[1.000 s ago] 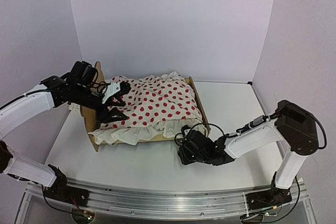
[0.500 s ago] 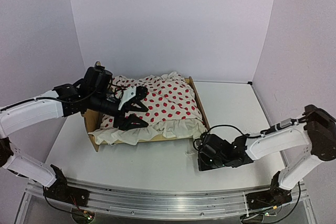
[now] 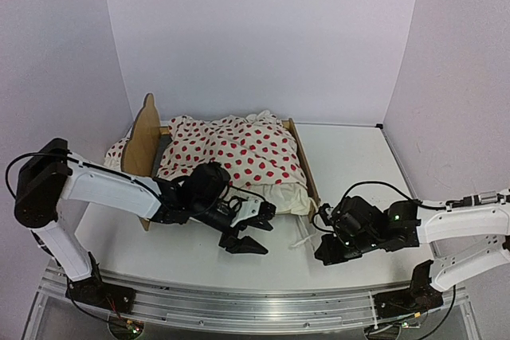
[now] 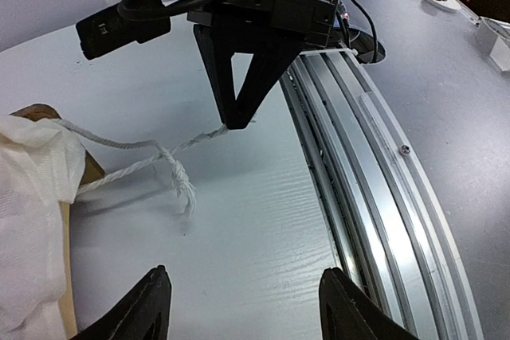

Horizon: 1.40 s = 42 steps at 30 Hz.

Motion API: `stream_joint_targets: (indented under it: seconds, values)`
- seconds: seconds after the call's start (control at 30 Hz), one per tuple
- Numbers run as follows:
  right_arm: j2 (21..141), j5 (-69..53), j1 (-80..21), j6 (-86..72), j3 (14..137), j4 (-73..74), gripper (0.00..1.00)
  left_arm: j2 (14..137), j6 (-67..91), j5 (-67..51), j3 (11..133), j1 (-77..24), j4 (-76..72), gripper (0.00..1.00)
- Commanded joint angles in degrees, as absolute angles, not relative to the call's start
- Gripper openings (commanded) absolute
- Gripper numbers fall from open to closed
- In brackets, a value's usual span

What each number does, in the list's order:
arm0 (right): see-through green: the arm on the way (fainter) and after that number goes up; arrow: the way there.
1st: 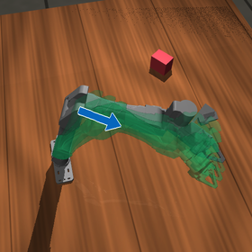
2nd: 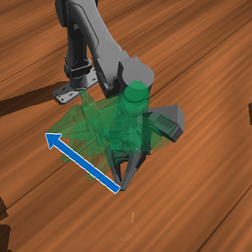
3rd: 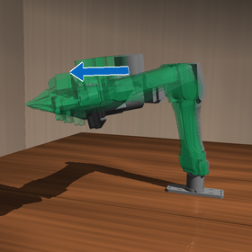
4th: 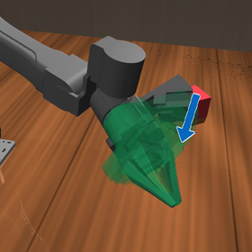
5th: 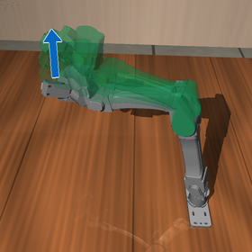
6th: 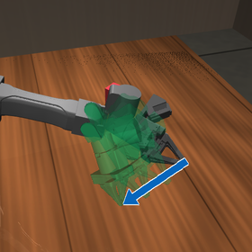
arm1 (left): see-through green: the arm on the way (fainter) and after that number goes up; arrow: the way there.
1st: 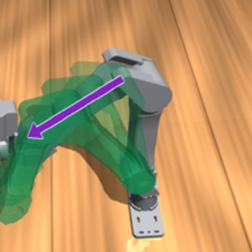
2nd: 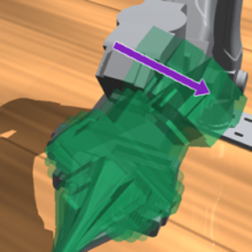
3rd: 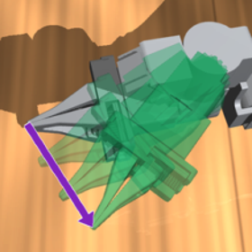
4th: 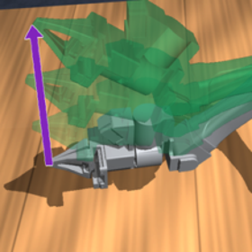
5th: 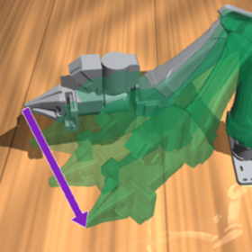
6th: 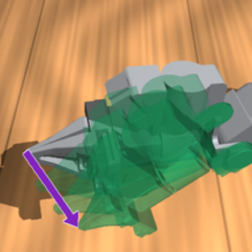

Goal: Set up the pet bed

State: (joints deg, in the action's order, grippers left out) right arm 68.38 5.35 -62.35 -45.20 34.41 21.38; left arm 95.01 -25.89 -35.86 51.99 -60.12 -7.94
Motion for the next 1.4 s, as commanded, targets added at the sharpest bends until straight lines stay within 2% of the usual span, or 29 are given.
stream_joint_targets:
  seconds: [0.0, 0.3, 0.5, 0.57, 0.63, 0.73, 0.8, 0.97, 1.1, 1.13, 1.23, 1.27, 1.37]
  values:
    - [67.19, 2.43, -62.63, -41.69, 34.76, 25.02, 0.00, 102.39, -18.63, -33.17, 50.67, -62.69, -28.27, 0.67]
    - [66.11, 2.98, -62.53, -40.43, 34.76, 24.26, 0.00, 117.48, -6.35, -21.96, 58.14, -66.80, -38.01, 0.70]
    - [65.04, 3.55, -62.54, -41.44, 33.16, 22.94, 0.00, 121.73, -4.93, -19.68, 62.72, -66.96, -41.46, 0.63]
    - [64.96, 4.08, -62.54, -41.35, 32.72, 22.42, 0.00, 122.90, -4.53, -19.60, 63.97, -66.97, -41.40, 0.56]
    - [64.87, 4.62, -62.52, -41.07, 32.66, 22.34, 0.00, 123.44, -3.82, -19.16, 64.60, -66.92, -41.37, 0.42]
    - [64.23, 5.03, -62.42, -41.11, 32.28, 22.44, 0.00, 122.95, -3.43, -18.55, 64.41, -66.95, -40.16, 0.04]
    - [63.25, 5.36, -62.28, -41.49, 31.80, 22.54, 0.00, 121.94, -3.55, -18.28, 63.58, -66.97, -36.86, 0.00]
    - [58.79, 5.92, -61.63, -42.99, 30.35, 22.76, 0.00, 119.02, -3.88, -16.60, 59.55, -66.90, -28.71, 0.00]
    - [57.82, 5.93, -61.55, -43.69, 29.68, 22.85, 0.00, 118.88, -5.99, -17.40, 57.91, -67.01, -33.45, 0.01]
    - [58.24, 5.70, -61.55, -43.81, 29.75, 22.85, 0.00, 119.18, -6.98, -17.69, 58.55, -67.10, -34.46, 0.04]
    - [60.24, 3.84, -61.52, -42.99, 31.18, 22.76, 0.00, 119.60, -10.79, -18.21, 60.31, -67.14, -35.06, 0.36]
    - [61.00, 3.12, -61.55, -42.40, 31.95, 22.81, 0.00, 119.13, -12.18, -17.92, 60.12, -67.12, -35.08, 0.43]
    - [62.73, 1.45, -61.53, -41.32, 33.80, 22.85, 0.00, 116.32, -15.61, -15.19, 58.39, -67.17, -34.21, 0.50]
